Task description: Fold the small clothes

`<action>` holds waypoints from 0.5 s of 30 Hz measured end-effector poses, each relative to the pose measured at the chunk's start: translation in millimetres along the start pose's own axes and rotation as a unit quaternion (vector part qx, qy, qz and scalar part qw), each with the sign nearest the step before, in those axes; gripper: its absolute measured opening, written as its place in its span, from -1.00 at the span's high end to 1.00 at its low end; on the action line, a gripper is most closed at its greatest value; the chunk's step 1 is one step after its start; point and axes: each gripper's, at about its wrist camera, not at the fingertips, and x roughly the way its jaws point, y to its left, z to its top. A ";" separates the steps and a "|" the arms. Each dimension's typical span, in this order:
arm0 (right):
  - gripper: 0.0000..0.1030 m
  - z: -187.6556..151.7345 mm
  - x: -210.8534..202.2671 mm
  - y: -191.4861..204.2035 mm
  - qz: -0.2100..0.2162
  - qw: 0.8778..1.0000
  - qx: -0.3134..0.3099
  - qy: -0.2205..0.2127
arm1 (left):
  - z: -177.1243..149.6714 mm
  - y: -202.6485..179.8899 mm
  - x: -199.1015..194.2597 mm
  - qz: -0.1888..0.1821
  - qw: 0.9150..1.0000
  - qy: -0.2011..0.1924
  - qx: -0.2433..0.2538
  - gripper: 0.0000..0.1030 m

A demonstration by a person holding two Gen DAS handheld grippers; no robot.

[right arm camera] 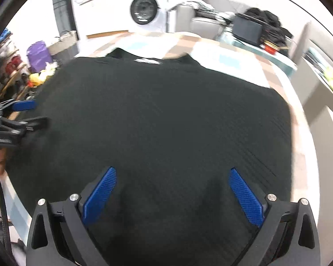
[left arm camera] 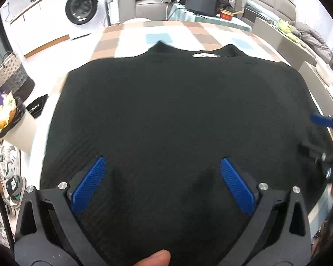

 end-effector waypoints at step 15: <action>-1.00 9.8 26.7 -46.6 -0.044 0.997 0.049 0.029 | 33.5 32.3 33.5 0.049 0.998 0.009 -0.048 -0.99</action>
